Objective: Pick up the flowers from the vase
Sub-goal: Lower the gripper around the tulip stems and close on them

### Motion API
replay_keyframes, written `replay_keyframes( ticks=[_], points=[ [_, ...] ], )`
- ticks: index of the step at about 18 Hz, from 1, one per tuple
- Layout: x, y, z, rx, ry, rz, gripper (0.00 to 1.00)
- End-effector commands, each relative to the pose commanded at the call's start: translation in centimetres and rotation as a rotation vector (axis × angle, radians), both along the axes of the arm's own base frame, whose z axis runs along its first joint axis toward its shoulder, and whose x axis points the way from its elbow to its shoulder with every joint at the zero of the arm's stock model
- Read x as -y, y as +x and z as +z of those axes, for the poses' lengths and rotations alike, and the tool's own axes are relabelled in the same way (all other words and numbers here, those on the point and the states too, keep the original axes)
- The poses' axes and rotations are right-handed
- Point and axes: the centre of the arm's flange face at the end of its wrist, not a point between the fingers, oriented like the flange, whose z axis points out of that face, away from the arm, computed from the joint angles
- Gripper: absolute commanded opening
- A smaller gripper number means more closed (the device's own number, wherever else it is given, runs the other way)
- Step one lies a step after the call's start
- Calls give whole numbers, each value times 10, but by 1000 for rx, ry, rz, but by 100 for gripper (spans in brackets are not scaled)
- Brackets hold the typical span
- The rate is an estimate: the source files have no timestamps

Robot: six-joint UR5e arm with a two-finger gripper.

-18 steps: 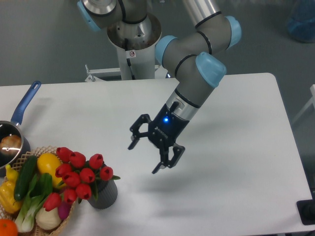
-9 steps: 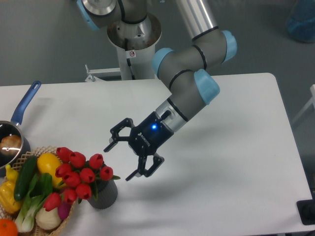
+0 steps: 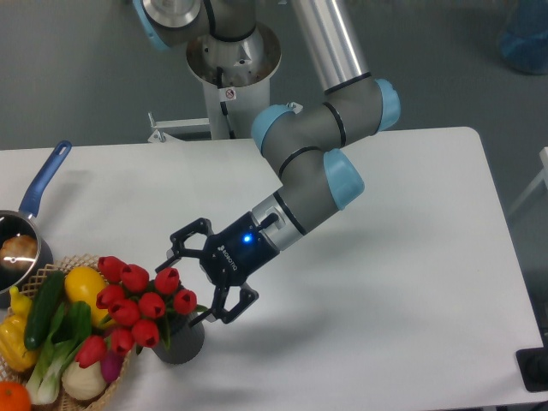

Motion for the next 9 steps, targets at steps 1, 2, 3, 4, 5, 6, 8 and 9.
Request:
replay_keyframes(
  ticks=[1, 2, 3, 4, 5, 6, 8, 9],
  points=[
    [-3, 5, 0, 0, 0, -9, 100],
    [-6, 10, 1, -2, 4, -19, 98],
    [-8, 12, 4, -5, 8, -22, 92],
    [-9, 14, 3, -4, 7, -26, 81],
    [-11, 17, 3, -3, 6, -31, 69],
    [-11, 19, 0, 3, -3, -32, 60],
    [-11, 24, -3, 12, -12, -35, 44],
    [-10, 26, -4, 14, -16, -36, 37]
  ],
)
